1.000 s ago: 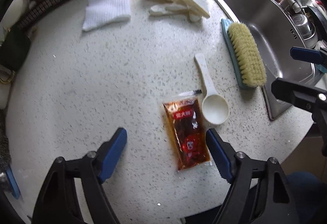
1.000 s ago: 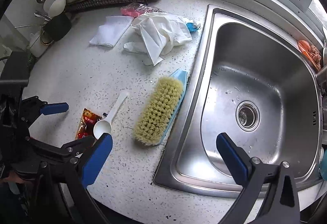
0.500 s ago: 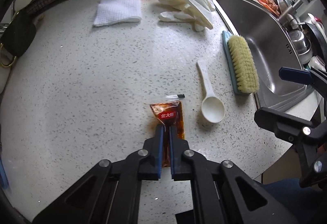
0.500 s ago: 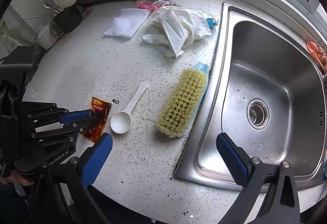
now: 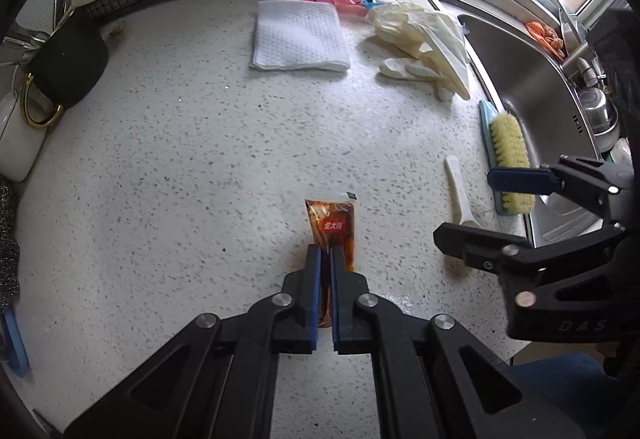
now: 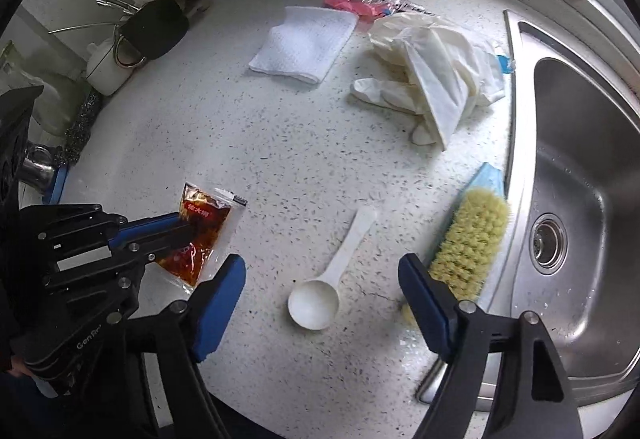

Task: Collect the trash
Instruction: 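Grasp the red sauce sachet with the left gripper while the right grasps the white scoop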

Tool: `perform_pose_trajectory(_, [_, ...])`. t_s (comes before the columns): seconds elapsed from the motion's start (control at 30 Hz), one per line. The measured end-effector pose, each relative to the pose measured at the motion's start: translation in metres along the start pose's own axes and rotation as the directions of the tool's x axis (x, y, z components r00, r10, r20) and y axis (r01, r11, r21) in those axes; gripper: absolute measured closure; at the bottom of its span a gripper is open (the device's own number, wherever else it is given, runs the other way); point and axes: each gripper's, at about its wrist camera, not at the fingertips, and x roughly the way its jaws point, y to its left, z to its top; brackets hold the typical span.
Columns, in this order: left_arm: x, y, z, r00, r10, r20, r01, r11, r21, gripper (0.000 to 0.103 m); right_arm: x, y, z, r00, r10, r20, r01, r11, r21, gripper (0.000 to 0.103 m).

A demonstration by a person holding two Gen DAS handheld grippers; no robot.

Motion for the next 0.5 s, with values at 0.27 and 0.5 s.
perform_pose_trajectory(0.27, [0.008, -0.002, 0.003, 0.999, -0.036, 0.004, 0.036, 0.999, 0.016, 0.1, 0.024, 0.016, 0.007, 0.997, -0.03, -0.066, 0.03, 1.0, -0.005, 0.048])
perform_pose_trajectory(0.5, [0.011, -0.005, 0.001, 0.998, -0.059, 0.007, 0.059, 0.998, 0.026, 0.1, 0.034, 0.028, 0.003, 0.996, -0.06, -0.069, 0.057, 0.998, -0.039, 0.09])
